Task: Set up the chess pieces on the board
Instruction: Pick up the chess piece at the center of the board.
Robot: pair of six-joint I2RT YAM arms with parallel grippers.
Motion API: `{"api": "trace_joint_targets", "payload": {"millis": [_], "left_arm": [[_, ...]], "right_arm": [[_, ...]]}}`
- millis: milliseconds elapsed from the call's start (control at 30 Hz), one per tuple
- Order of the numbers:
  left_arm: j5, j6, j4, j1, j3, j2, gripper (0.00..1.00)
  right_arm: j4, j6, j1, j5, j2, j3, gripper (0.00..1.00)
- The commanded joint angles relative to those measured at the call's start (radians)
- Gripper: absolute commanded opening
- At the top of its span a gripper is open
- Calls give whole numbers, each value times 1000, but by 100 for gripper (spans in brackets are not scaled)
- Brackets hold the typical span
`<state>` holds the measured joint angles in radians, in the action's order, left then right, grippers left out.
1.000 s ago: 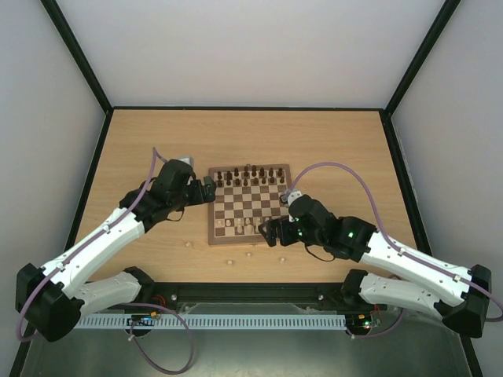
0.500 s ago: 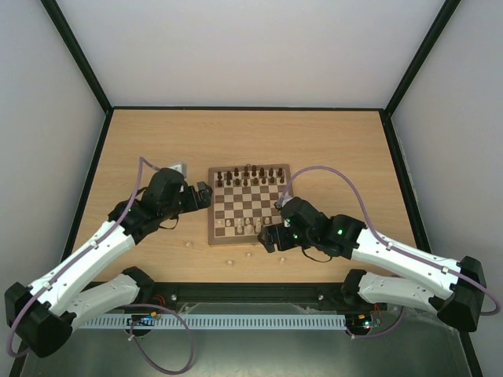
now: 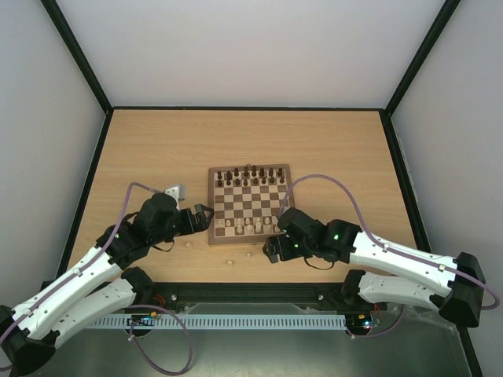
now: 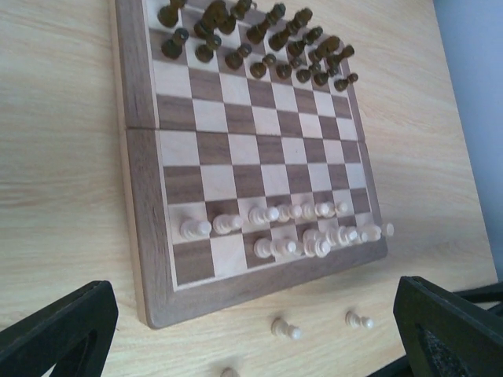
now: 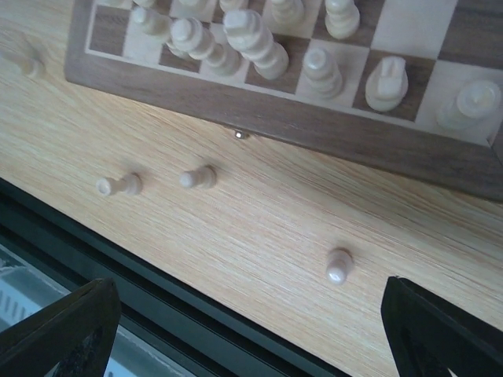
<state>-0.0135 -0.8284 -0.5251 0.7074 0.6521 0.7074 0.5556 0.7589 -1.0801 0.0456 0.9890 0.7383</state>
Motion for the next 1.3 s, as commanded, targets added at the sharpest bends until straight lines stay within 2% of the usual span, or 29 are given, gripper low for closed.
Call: {"api": "trace_joint_targets", "payload": {"millis": [0,267,567,700,833,900,1100,1267], "left_arm": [[8,-62,-1,49,-58,-50,99],[93,-128,46,155,-161,-68,99],[191,-153,35,260,-133,-35,99],[232,-154,36,305,-133,-38,99],[249,-153,42,323,-155,-63,99],[247,-142,45,323,-160,-73,99],[263,-127,46,345,-156,-110,99],[265,-124,72,355,-172,-128,99]], "right_arm": [[70,37,-18,44,-20,-42,92],[75,89,-37,100,-29,-67,88],[52,118,-60,149,-44,-99,87],[9,133,-63,163,-101,-142,90],[-32,130,-63,184,-131,-154,94],[-48,126,-64,192,-138,-145,99],[-112,114,-64,188,-174,-108,99],[-69,155,-64,276,-173,-27,99]]}}
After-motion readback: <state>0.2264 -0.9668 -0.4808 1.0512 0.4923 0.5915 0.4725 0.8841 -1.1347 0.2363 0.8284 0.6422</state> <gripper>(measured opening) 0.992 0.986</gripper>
